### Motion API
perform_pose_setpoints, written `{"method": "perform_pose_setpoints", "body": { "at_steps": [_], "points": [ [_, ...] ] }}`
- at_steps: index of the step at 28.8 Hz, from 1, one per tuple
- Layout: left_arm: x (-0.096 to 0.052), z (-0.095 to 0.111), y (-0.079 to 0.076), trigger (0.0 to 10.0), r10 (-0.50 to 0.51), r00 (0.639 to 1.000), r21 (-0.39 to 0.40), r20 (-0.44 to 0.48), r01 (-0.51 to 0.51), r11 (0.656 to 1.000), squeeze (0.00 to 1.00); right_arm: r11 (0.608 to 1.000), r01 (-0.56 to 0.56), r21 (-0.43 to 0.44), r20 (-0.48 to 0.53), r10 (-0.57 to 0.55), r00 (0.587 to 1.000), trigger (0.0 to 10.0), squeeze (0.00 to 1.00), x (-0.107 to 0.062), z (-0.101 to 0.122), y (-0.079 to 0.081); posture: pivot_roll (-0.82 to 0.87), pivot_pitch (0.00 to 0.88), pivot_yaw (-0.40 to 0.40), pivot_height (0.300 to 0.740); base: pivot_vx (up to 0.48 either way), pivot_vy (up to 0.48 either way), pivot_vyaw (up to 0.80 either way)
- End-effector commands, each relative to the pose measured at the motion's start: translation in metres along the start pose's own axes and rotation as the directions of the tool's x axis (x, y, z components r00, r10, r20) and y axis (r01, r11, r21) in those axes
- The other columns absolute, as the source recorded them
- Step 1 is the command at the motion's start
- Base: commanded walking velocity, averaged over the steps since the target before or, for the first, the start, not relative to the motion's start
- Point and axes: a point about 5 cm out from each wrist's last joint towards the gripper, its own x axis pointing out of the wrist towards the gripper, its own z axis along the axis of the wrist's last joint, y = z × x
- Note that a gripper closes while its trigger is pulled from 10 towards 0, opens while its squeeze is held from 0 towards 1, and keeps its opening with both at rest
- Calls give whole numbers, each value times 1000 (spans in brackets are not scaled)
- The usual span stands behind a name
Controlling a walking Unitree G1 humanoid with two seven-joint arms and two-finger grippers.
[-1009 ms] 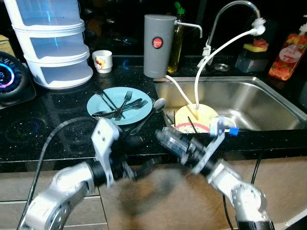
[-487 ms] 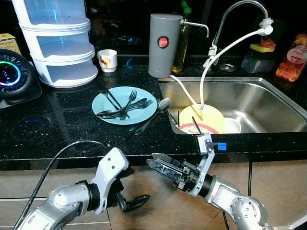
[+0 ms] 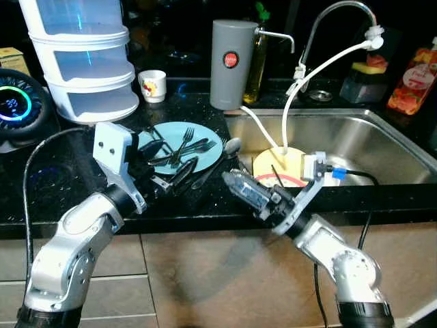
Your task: Kitchen organization
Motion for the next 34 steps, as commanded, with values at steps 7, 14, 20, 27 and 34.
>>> {"method": "perform_pose_setpoints", "body": {
  "at_steps": [7,14,20,27,34],
  "points": [
    [4,-12,16,10000,133,987,135,-87,-121,983,0,974,211,-79,23,-210,978,10000,0,4,2,-19,68,64,-28,740,0,0,0],
    [19,-10,48,10000,240,963,265,-125,-201,943,1000,832,496,-249,151,-473,868,10000,0,13,25,-47,70,64,-26,740,0,0,0],
    [31,-9,67,10000,253,958,234,-139,-216,948,1000,791,535,-298,209,-492,845,10000,0,24,34,-50,70,67,-25,740,0,0,0],
    [49,-14,85,10000,193,959,129,-206,-169,977,0,730,558,-394,161,-543,824,10000,0,37,26,-59,74,89,-20,740,0,0,0],
    [59,-10,93,10000,151,960,50,-234,-143,988,0,731,557,-394,165,-541,825,10000,0,40,27,-61,77,120,-7,740,0,0,0]
  ]
}}
